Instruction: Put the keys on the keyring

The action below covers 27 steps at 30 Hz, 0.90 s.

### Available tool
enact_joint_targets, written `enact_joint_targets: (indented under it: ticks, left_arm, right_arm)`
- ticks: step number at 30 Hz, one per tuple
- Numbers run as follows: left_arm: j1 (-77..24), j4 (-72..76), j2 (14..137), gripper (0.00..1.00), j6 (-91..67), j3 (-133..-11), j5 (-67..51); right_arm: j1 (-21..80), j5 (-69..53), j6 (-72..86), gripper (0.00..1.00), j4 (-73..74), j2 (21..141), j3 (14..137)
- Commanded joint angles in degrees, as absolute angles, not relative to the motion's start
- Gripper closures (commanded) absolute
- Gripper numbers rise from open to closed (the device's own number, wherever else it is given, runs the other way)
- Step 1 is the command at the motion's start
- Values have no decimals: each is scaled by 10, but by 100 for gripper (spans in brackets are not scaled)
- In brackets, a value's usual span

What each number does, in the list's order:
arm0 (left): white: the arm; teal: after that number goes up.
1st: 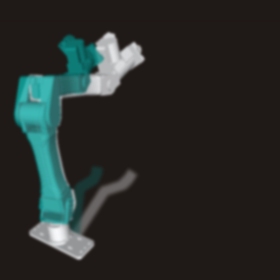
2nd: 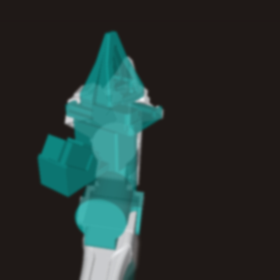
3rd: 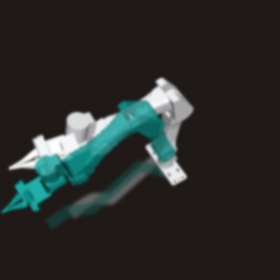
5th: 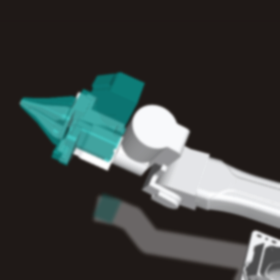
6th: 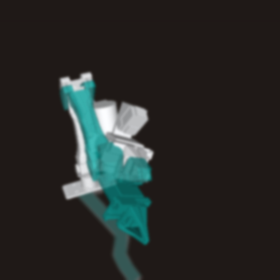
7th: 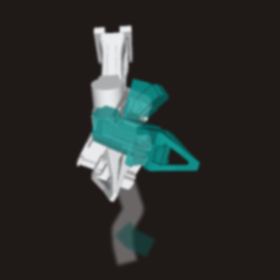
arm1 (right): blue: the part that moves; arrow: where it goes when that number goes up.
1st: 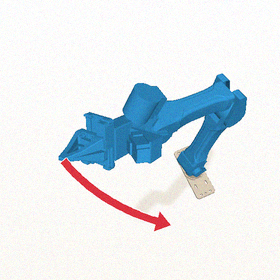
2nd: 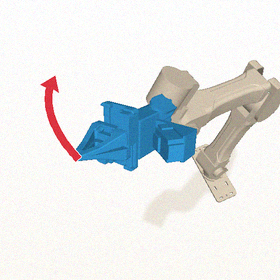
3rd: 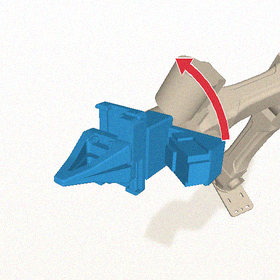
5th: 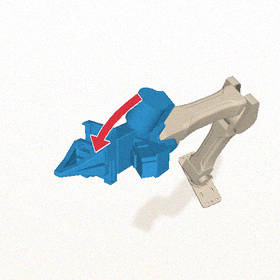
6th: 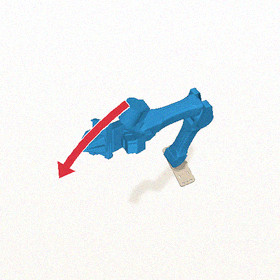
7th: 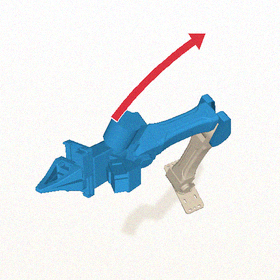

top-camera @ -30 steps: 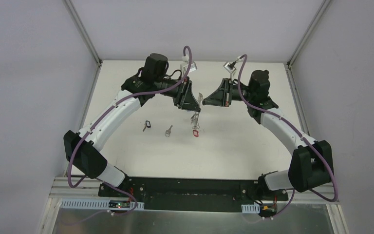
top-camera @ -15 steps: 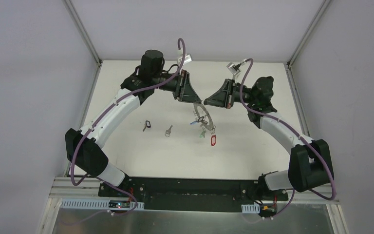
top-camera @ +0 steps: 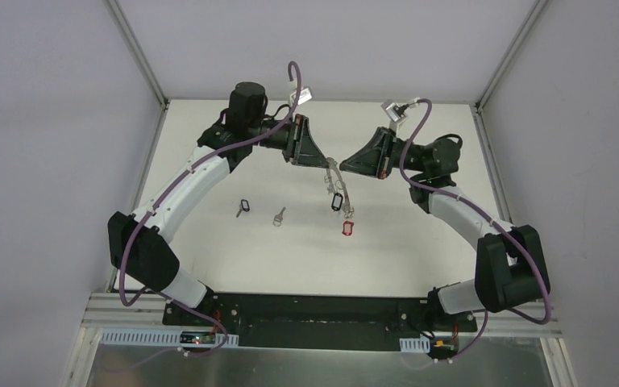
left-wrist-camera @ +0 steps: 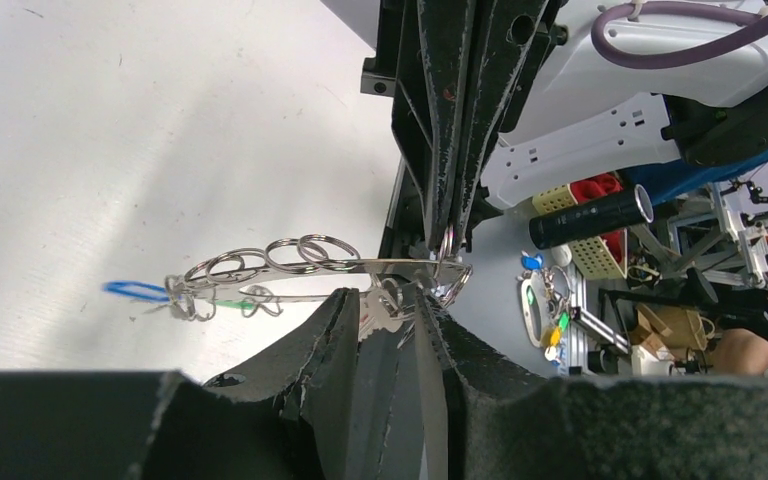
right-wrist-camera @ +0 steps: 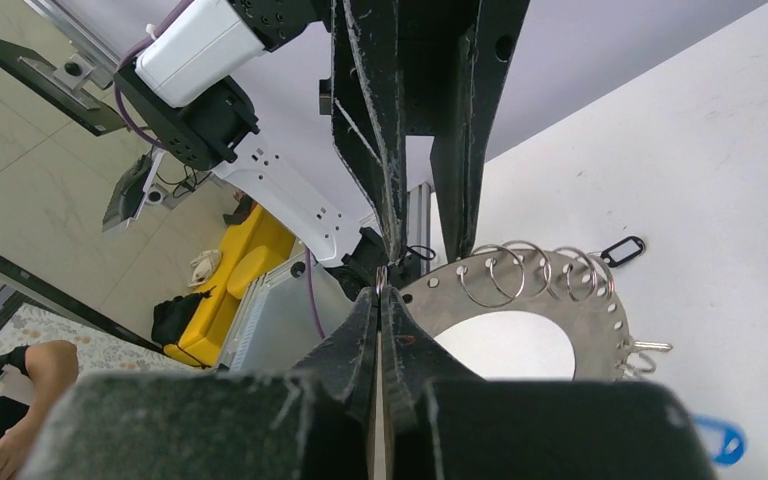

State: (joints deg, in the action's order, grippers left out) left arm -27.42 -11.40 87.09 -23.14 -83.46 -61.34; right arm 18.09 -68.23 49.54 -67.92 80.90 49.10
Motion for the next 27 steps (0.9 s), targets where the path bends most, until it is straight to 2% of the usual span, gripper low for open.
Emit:
enact_joint_targets:
  ticks: [1,27]
  left_arm:
    - [-285,-94,867,73,-233,-844,-637]
    - [-309,-90,904,76,-245,-871,-642]
  right_arm:
    - [179,-662,519,100,-749,808,486]
    - [179,-637,494,100,-714,807,469]
